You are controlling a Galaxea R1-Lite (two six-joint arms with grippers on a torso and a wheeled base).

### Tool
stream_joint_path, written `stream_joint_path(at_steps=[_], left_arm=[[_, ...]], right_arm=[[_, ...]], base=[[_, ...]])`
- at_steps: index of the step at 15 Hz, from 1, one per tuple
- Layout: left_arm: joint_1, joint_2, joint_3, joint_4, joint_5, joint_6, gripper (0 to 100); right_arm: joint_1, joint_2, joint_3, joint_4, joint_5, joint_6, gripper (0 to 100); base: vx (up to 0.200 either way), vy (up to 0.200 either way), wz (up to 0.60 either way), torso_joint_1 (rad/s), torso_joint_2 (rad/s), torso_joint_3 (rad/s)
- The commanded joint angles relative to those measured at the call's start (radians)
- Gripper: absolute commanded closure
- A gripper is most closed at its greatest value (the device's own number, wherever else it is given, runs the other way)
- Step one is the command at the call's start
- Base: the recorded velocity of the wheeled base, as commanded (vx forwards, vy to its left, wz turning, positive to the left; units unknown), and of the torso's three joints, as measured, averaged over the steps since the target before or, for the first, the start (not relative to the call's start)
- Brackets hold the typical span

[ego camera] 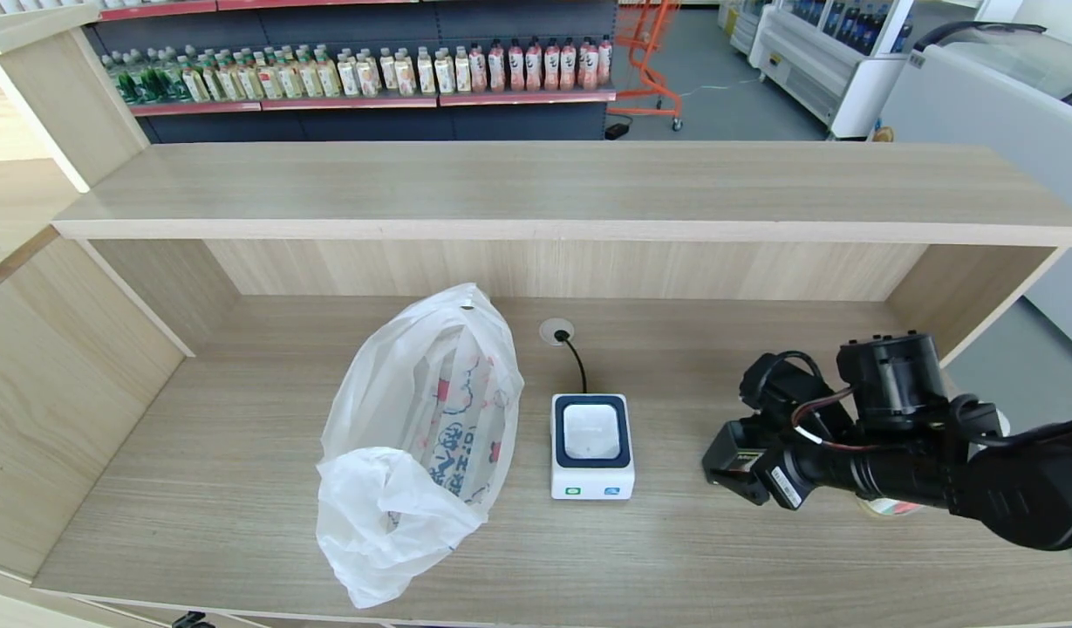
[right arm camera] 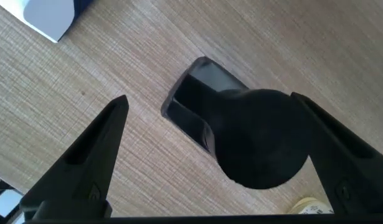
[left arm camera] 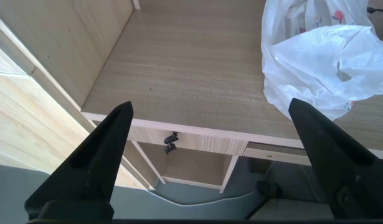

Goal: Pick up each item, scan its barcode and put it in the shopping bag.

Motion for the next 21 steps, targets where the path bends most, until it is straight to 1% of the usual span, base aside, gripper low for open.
stream_joint_path(at_steps=[1, 4, 7, 8, 10, 13, 15, 17, 18, 19, 20, 21], left_arm=[[0.000, 0.000, 0.000, 0.000, 0.000, 0.001, 0], [0.000, 0.001, 0.000, 0.000, 0.000, 0.000, 0], [0.000, 0.000, 0.000, 0.000, 0.000, 0.000, 0], [0.000, 0.000, 0.000, 0.000, 0.001, 0.000, 0], [0.000, 0.000, 0.000, 0.000, 0.000, 0.000, 0], [0.000, 0.000, 0.000, 0.000, 0.000, 0.000, 0], [0.000, 0.000, 0.000, 0.000, 0.000, 0.000, 0], [0.000, 0.000, 0.000, 0.000, 0.001, 0.000, 0], [0.000, 0.000, 0.000, 0.000, 0.001, 0.000, 0], [0.000, 0.000, 0.000, 0.000, 0.000, 0.000, 0], [0.000, 0.000, 0.000, 0.000, 0.000, 0.000, 0], [0.000, 0.001, 0.000, 0.000, 0.000, 0.000, 0]], right_arm=[[0.010, 0.052, 0.000, -0.054, 0.001, -0.005, 0], [0.010, 0.073, -0.005, -0.080, 0.002, -0.054, 0], [0.023, 0.103, -0.035, -0.081, 0.004, -0.052, 0], [0.029, 0.103, -0.046, -0.081, 0.013, -0.052, 100], [0.046, 0.099, -0.061, -0.080, 0.038, -0.051, 100], [0.058, 0.070, -0.032, -0.080, 0.039, -0.049, 100], [0.056, 0.001, 0.029, -0.081, 0.039, -0.026, 100], [0.056, -0.131, 0.117, -0.121, 0.045, 0.083, 100], [0.055, -0.203, 0.169, -0.149, 0.044, 0.109, 100], [0.049, -0.275, 0.227, -0.175, 0.036, 0.103, 100], [0.033, -0.344, 0.249, -0.185, 0.025, 0.046, 100], [0.003, -0.387, 0.249, -0.185, 0.027, -0.071, 100]], base=[[0.000, 0.000, 0.00, 0.000, 0.00, 0.000], [0.000, 0.000, 0.00, 0.000, 0.00, 0.000], [0.000, 0.000, 0.00, 0.000, 0.00, 0.000], [0.000, 0.000, 0.00, 0.000, 0.00, 0.000], [0.000, 0.000, 0.00, 0.000, 0.00, 0.000], [0.000, 0.000, 0.00, 0.000, 0.00, 0.000], [0.000, 0.000, 0.00, 0.000, 0.00, 0.000], [0.000, 0.000, 0.00, 0.000, 0.00, 0.000], [0.000, 0.000, 0.00, 0.000, 0.00, 0.000], [0.000, 0.000, 0.00, 0.000, 0.00, 0.000], [0.000, 0.000, 0.00, 0.000, 0.00, 0.000], [0.000, 0.000, 0.00, 0.000, 0.00, 0.000]])
